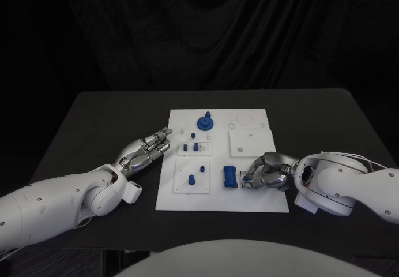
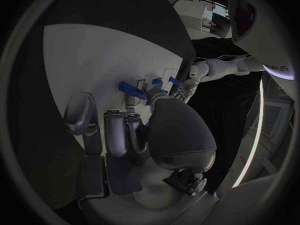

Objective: Assemble the parts on the task board

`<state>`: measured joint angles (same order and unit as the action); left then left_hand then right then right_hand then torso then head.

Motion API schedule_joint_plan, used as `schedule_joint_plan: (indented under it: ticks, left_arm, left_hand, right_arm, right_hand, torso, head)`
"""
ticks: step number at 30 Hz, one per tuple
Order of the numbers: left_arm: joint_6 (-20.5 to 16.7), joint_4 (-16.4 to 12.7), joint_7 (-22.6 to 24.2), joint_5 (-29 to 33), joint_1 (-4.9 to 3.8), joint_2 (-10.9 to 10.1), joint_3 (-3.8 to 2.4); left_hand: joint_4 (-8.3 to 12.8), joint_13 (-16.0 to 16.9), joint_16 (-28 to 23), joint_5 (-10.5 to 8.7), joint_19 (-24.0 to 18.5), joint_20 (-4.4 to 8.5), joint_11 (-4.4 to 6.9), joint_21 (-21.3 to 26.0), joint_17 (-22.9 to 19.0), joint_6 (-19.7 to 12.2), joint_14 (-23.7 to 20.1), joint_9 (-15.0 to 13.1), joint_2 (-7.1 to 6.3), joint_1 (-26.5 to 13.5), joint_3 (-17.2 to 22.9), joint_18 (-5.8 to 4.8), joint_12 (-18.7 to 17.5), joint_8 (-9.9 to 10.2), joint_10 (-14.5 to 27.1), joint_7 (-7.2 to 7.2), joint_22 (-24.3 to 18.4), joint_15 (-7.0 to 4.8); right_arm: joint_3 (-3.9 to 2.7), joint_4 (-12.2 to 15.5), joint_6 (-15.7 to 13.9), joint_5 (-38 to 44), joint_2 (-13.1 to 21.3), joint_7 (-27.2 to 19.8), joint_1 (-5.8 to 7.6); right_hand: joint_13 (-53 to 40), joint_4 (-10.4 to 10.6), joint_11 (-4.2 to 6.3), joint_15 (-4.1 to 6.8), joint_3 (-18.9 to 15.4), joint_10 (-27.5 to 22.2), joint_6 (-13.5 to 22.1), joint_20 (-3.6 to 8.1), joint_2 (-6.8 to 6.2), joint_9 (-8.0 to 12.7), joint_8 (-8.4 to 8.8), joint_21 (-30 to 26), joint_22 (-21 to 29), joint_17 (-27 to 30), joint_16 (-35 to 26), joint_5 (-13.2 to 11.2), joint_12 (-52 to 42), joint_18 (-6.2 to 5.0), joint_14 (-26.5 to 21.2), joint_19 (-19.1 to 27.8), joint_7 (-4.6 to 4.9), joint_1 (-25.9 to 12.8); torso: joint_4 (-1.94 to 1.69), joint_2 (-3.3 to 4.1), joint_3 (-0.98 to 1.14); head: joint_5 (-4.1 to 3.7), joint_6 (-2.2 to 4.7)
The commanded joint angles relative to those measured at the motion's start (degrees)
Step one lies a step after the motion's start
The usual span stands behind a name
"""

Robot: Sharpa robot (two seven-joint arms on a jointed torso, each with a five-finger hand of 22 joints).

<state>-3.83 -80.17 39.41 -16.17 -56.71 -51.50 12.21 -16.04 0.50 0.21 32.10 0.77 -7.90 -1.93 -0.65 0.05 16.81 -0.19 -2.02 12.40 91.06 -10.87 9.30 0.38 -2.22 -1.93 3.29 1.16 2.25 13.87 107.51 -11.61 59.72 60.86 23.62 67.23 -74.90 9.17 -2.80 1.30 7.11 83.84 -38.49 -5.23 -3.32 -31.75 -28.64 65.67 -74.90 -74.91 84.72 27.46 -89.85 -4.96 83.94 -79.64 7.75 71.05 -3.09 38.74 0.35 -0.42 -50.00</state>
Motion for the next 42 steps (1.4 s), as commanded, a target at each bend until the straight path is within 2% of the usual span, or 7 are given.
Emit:
schedule_joint_plan:
  ticks: [1,11,20,21,28,34,42]
  left_arm:
    - [0.63,-0.01,8.23,0.44,0.06,0.13,-0.01]
    - [0.71,0.06,8.10,0.44,0.06,0.17,-0.01]
    - [0.79,0.23,8.02,0.44,0.07,0.28,-0.01]
    - [0.80,0.26,8.02,0.44,0.07,0.29,-0.01]
    - [0.85,0.31,8.00,0.44,0.07,0.30,-0.01]
    - [0.72,0.33,8.05,0.44,0.07,0.40,-0.01]
    - [0.74,0.38,8.05,0.44,0.07,0.47,-0.01]
  left_hand:
    - [-0.04,-0.08,-0.21,0.33,-0.06,-0.49,-0.32,0.08,-0.05,0.18,0.19,-0.05,0.13,0.54,0.23,0.48,0.03,0.03,0.10,0.14,0.05,0.39]
    - [-0.03,-0.08,-0.21,0.36,-0.06,-0.56,-0.38,0.08,-0.05,0.21,0.19,-0.05,0.16,0.64,0.32,0.47,0.03,0.02,0.10,0.21,0.05,0.47]
    - [-0.03,-0.08,-0.21,0.36,-0.06,-0.56,-0.38,0.08,-0.05,0.21,0.19,-0.05,0.16,0.64,0.32,0.47,0.03,0.02,0.10,0.21,0.05,0.47]
    - [-0.03,-0.08,-0.21,0.36,-0.06,-0.56,-0.38,0.08,-0.05,0.21,0.19,-0.05,0.16,0.64,0.32,0.47,0.03,0.02,0.10,0.21,0.05,0.47]
    - [-0.04,-0.08,-0.21,0.35,-0.05,-0.64,-0.43,0.07,-0.05,0.15,0.19,-0.04,0.21,0.73,0.42,0.46,0.02,0.03,0.12,0.30,0.06,0.56]
    - [-0.04,-0.09,-0.21,0.35,-0.05,-0.65,-0.44,0.07,-0.05,0.22,0.19,-0.05,0.26,0.78,0.48,0.47,0.02,0.02,0.14,0.37,0.06,0.49]
    - [-0.05,-0.08,-0.21,0.36,-0.05,-0.65,-0.45,0.08,-0.05,0.31,0.19,-0.06,0.27,0.81,0.51,0.49,0.02,0.01,0.13,0.40,0.05,0.46]
  right_arm:
    - [0.31,-0.21,1.84,1.17,0.09,0.47,-0.27]
    - [0.31,-0.24,0.83,1.23,0.06,0.25,-0.27]
    - [0.31,0.09,-0.40,1.23,0.19,-0.01,-0.28]
    - [0.31,0.22,-0.75,1.22,0.25,0.01,-0.28]
    - [0.31,1.15,-3.48,-3.50,1.08,0.25,-0.27]
    - [0.31,1.46,-4.24,-7.51,1.66,1.18,-0.24]
    - [0.31,1.77,-4.73,-8.83,1.72,1.96,-0.23]
  right_hand:
    - [-15.09,-0.70,-0.20,-0.33,0.44,6.15,-1.36,0.02,0.19,2.82,-0.38,-0.04,-7.88,-1.16,-0.08,2.02,-0.15,-0.46,1.86,0.03,-0.34,0.89]
    - [-15.10,-2.21,1.02,0.62,2.97,6.16,-5.66,0.80,1.14,2.88,-2.08,0.62,-8.12,-1.76,0.24,5.37,-0.15,-0.35,2.15,-0.43,-1.71,2.13]
    - [-15.10,-1.92,1.94,1.43,4.02,6.16,-8.20,1.53,1.45,3.00,-2.82,1.25,-8.32,-2.22,0.44,6.45,-0.15,-0.21,2.39,-0.84,-2.78,1.21]
    - [-15.10,-1.71,2.25,1.67,4.27,6.16,-8.97,1.75,1.47,3.03,-2.97,1.45,-8.38,-2.34,0.50,7.16,-0.15,-0.17,2.47,-0.97,-3.10,0.84]
    - [-15.10,-0.96,2.60,2.07,5.03,6.16,-9.71,2.20,1.36,3.30,-2.72,1.48,-8.38,-2.67,0.62,9.45,-0.15,-0.13,2.65,-1.08,-3.44,-0.31]
    - [-15.10,0.00,2.69,2.19,5.22,6.16,-10.01,2.36,1.33,3.41,-2.56,1.75,-8.46,-3.10,0.80,9.57,-0.15,-0.06,2.85,-1.28,-3.51,-1.66]
    - [-15.10,1.99,2.69,2.21,5.08,6.16,-10.22,2.43,1.50,3.56,-2.29,1.48,-8.38,-2.98,0.75,7.66,-0.15,-0.10,2.87,-1.28,-3.51,-4.02]
  torso:
    - [-0.03,0.01,0.01]
    - [-0.03,0.01,0.00]
    - [-0.06,0.00,0.01]
    - [-0.08,0.00,0.01]
    - [-0.01,-0.01,0.00]
    - [-0.03,0.01,0.02]
    - [-0.05,0.00,0.00]
  head:
    - [0.00,0.00]
    - [0.19,0.00]
    - [0.20,0.00]
    - [0.18,0.00]
    - [0.23,0.00]
    - [-0.13,0.00]
    - [-0.36,0.00]
